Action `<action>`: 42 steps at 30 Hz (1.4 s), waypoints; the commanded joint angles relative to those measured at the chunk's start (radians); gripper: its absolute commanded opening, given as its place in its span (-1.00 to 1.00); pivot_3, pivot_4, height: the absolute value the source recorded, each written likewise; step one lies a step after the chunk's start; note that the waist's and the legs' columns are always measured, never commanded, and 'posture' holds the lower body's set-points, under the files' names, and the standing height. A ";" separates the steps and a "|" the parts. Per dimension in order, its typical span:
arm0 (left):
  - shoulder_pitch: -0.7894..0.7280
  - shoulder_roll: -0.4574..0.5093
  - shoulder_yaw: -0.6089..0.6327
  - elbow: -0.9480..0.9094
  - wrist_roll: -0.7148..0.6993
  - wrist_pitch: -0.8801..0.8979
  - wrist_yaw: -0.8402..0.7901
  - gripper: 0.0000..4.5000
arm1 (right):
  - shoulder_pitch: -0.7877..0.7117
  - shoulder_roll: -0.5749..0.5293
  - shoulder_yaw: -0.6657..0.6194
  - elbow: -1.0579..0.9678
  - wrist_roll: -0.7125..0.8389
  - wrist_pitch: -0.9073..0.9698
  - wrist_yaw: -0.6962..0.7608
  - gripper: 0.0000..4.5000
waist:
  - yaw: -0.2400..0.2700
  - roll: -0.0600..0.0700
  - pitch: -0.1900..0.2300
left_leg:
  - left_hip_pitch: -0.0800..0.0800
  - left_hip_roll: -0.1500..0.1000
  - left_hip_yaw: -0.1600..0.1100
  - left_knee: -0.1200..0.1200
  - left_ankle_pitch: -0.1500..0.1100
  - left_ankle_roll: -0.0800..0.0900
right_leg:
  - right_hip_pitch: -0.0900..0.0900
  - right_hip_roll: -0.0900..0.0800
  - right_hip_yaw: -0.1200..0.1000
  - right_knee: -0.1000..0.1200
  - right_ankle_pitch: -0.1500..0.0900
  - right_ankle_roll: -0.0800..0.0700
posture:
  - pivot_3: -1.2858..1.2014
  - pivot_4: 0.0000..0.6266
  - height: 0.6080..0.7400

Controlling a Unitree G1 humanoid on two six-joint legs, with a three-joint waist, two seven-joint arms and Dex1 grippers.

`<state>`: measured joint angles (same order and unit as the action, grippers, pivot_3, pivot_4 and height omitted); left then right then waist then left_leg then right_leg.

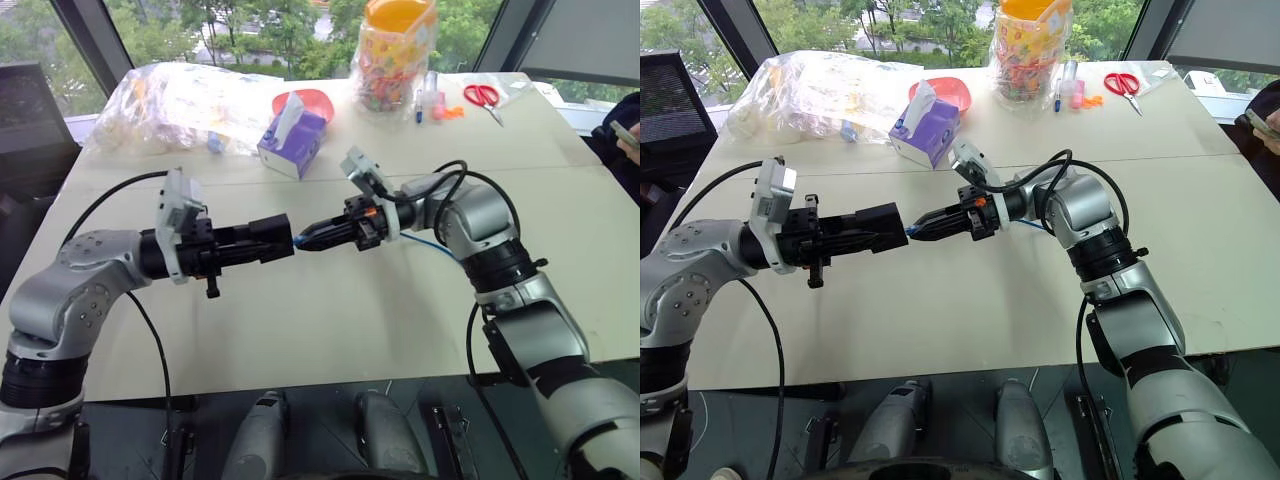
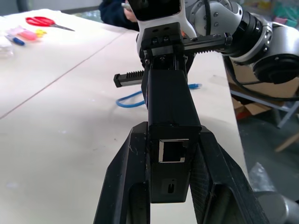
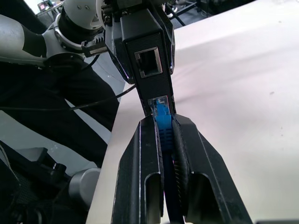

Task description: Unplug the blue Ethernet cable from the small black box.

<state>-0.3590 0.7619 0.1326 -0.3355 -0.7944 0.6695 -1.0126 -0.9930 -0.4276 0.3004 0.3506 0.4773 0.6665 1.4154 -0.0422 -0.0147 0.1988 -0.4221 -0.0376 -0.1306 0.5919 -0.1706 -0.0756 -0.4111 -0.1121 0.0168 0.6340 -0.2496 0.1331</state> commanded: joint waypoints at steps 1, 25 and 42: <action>0.046 0.052 0.050 -0.023 -0.003 0.001 -0.032 -0.78 | -0.020 -0.121 -0.131 0.153 -0.054 -0.057 -0.063 -0.99 | -0.002 0.000 0.000 | 0.000 0.000 0.000 0.000 0.000 0.000 | 0.000 0.000 0.000 0.000 0.000 0.000 | 0.03 -0.52 0.80; -0.066 -0.191 -0.135 0.176 0.357 -0.316 0.170 -0.78 | -0.082 0.055 -0.154 0.679 -0.468 -0.644 -0.774 -0.99 | -0.002 0.001 0.001 | -0.002 0.000 0.001 0.001 0.001 0.000 | -0.002 0.000 0.001 0.000 0.003 0.002 | 0.03 -0.52 0.80; -0.191 -0.416 -0.213 0.646 0.569 -0.571 0.242 -0.78 | -0.032 0.065 -0.372 0.498 -0.322 -0.538 -0.825 0.99 | -0.003 0.001 0.001 | -0.001 0.000 0.001 0.001 0.001 0.000 | -0.001 0.000 0.001 0.001 0.004 0.004 | 0.03 -0.52 0.80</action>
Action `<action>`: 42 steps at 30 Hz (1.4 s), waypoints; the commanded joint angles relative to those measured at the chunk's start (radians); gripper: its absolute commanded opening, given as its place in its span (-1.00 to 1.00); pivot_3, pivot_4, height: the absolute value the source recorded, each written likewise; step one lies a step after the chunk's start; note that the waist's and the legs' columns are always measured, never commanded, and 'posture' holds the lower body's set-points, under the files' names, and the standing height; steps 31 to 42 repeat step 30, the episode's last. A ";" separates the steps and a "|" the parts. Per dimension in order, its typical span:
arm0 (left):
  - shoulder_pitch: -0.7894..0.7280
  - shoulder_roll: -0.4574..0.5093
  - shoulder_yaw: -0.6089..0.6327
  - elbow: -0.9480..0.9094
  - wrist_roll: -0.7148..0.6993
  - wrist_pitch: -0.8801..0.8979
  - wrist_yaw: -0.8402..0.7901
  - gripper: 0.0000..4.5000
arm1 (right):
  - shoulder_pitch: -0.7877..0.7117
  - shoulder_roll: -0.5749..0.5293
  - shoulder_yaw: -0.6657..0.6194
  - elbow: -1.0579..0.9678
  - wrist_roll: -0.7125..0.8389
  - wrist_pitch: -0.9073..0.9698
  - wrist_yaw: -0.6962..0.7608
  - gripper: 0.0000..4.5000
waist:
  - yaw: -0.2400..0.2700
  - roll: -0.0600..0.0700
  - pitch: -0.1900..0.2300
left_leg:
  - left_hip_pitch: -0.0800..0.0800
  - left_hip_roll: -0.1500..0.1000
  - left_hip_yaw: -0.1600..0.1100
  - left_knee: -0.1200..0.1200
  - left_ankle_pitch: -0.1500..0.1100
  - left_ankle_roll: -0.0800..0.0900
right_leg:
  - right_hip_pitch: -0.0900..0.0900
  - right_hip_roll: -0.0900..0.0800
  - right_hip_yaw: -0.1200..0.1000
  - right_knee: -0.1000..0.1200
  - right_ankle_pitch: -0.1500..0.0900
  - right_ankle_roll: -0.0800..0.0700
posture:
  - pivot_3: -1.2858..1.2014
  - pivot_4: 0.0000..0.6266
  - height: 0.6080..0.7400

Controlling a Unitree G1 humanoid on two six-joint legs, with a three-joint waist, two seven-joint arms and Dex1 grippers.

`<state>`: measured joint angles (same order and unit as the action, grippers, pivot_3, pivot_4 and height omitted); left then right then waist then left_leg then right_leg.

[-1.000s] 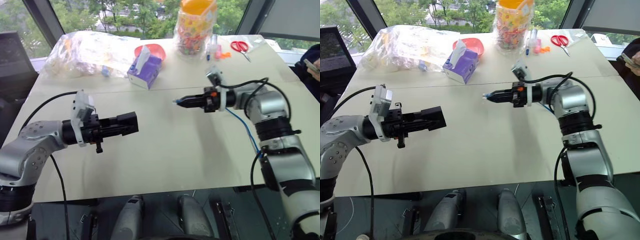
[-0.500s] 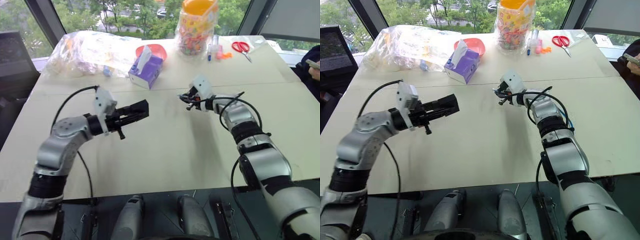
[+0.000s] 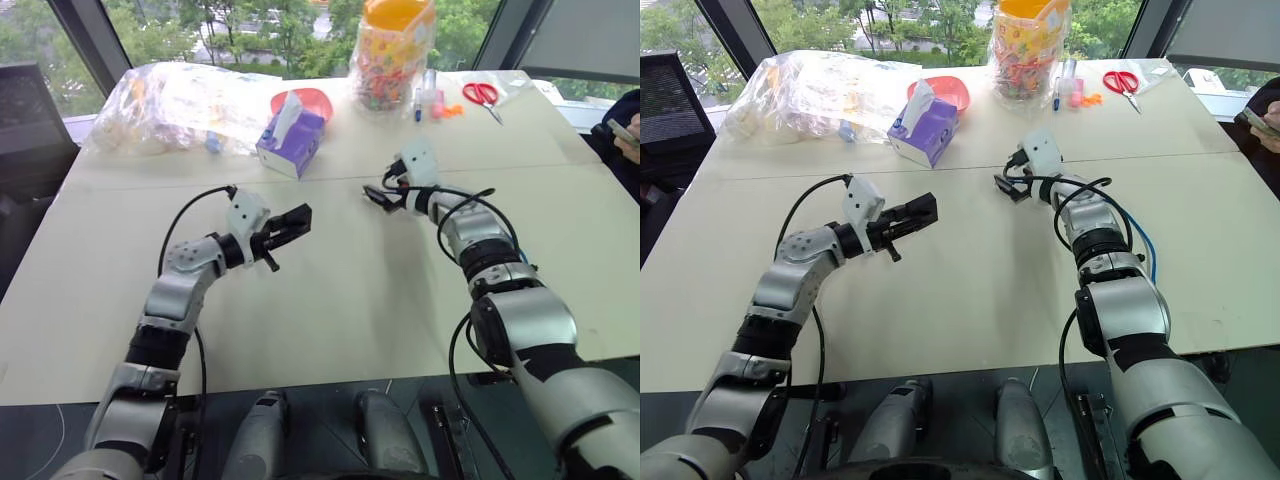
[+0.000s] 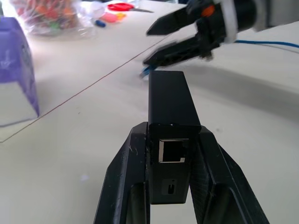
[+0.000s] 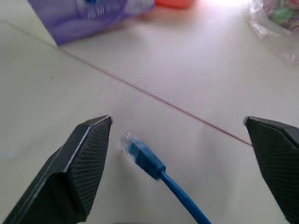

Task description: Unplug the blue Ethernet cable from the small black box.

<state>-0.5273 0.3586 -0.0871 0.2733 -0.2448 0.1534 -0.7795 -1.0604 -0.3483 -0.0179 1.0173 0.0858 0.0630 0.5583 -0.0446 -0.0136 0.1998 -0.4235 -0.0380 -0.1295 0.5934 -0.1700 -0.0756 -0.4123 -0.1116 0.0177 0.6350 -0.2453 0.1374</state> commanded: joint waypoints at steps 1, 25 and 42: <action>-0.029 -0.023 0.006 0.067 0.027 -0.071 0.011 -0.78 | 0.078 -0.014 -0.068 -0.266 0.103 0.123 0.045 0.99 | 0.000 0.000 0.000 | 0.000 0.000 0.000 0.000 0.000 0.000 | 0.000 0.000 0.000 0.000 0.000 0.000 | 0.03 -0.52 0.80; 0.084 0.060 0.137 -0.028 -0.028 0.022 0.006 0.99 | 0.662 -0.079 -0.104 -1.152 0.327 0.646 0.007 1.00 | 0.001 0.001 -0.001 | 0.002 0.000 -0.001 0.001 0.001 0.003 | 0.002 0.000 -0.001 0.001 0.001 -0.001 | 0.03 -0.52 0.80; 0.192 0.107 0.211 -0.227 -0.094 0.156 0.049 0.99 | 0.700 -0.094 -0.089 -1.175 0.326 0.630 0.026 1.00 | 0.005 0.001 -0.001 | 0.002 0.000 -0.001 0.001 0.001 0.002 | 0.003 0.000 0.000 0.000 0.000 -0.002 | 0.03 -0.52 0.80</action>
